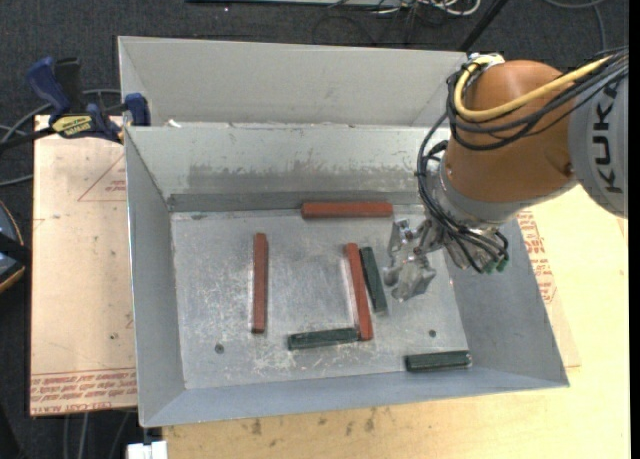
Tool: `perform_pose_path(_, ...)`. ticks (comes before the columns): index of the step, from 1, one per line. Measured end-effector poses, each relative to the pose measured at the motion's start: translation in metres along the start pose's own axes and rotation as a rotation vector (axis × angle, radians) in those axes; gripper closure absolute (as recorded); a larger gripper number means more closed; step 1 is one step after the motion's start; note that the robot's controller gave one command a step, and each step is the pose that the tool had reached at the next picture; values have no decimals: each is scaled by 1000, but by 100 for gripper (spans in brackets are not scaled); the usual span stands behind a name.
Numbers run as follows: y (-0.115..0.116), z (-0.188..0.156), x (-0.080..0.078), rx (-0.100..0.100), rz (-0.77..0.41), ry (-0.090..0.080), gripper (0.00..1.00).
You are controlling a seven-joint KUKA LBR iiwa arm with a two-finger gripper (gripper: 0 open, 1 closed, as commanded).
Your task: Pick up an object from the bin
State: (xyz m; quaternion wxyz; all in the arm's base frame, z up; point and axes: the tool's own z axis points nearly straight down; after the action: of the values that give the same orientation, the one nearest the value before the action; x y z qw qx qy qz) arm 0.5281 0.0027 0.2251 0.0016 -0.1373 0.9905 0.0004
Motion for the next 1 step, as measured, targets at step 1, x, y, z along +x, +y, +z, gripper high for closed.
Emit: perform_pose_path(1, 0, 0, 0, 0, 0, 0, 100)
